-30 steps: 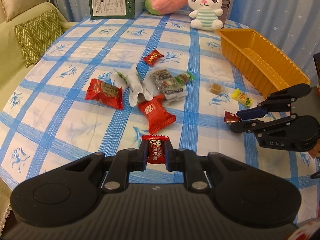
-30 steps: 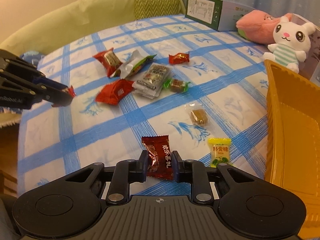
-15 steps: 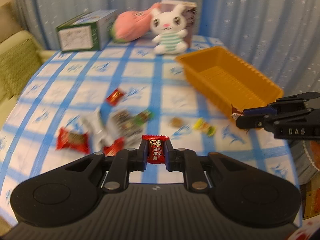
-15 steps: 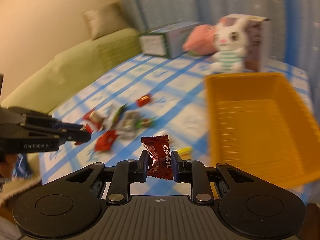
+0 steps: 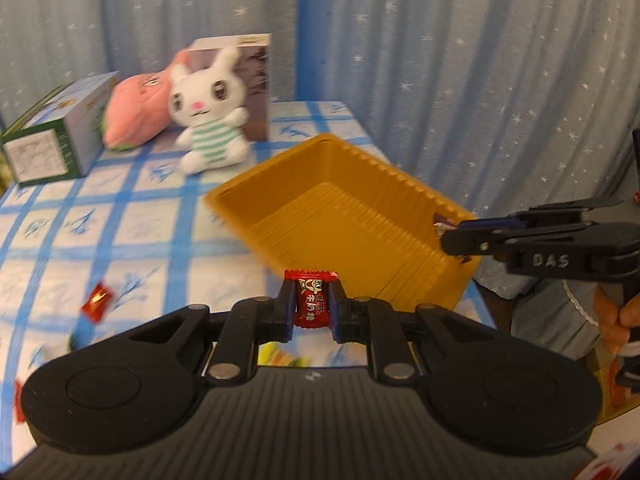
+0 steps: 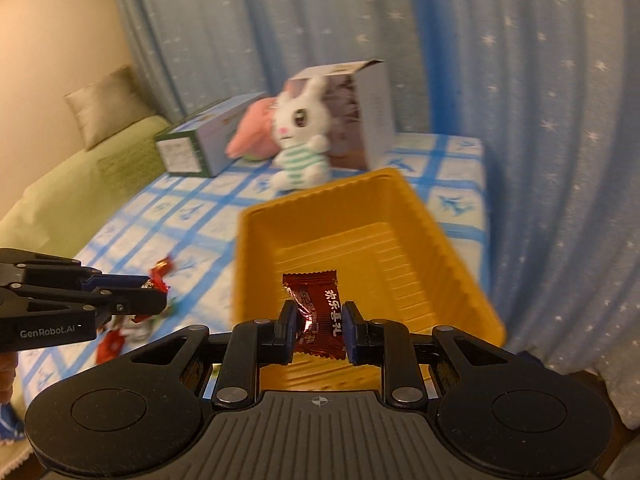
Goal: Organize snacks
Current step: 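Carry both red candies over the orange tray with both grippers, then open the left and right grippers to drop the candies into the tray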
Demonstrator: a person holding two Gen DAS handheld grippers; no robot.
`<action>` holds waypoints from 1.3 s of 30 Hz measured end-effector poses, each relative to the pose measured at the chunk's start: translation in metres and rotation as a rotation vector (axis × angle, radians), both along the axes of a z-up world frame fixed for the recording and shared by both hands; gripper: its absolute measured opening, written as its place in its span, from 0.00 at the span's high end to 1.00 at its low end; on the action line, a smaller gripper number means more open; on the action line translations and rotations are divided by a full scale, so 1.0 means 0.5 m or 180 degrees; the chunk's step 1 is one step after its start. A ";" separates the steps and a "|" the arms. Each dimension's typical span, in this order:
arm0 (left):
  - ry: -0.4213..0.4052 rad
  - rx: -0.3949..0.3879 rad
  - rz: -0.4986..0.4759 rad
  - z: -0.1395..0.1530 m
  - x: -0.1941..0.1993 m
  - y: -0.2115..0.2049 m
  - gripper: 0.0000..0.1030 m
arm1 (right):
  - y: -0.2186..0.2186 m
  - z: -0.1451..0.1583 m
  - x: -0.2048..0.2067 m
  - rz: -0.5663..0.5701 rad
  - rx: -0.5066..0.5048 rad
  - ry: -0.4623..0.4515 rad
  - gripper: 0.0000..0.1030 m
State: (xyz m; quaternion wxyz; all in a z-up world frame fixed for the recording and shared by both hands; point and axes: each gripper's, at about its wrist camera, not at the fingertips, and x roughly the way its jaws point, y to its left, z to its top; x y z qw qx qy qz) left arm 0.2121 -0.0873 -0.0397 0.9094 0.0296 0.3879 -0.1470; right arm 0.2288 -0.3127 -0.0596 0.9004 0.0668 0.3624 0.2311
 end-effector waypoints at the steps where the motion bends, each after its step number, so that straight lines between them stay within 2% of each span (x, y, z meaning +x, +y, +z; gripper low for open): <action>1: 0.0010 0.0007 -0.0030 -0.003 0.012 -0.016 0.84 | -0.008 -0.004 0.006 -0.0043 -0.0009 0.0009 0.76; 10: 0.0131 0.0123 -0.0195 -0.060 0.093 -0.098 0.84 | -0.052 -0.031 0.055 -0.0302 0.0006 0.0125 0.76; 21: 0.0281 0.0218 -0.0207 -0.107 0.146 -0.134 0.84 | -0.059 -0.056 0.086 -0.0401 0.0051 0.0238 0.76; 32: 0.0283 0.0225 -0.0187 -0.108 0.158 -0.131 0.83 | -0.059 -0.061 0.094 -0.0398 0.0049 0.0273 0.76; 39: 0.0258 0.0136 -0.0154 -0.092 0.148 -0.106 0.82 | -0.047 -0.071 0.103 -0.0397 0.0018 0.0274 0.76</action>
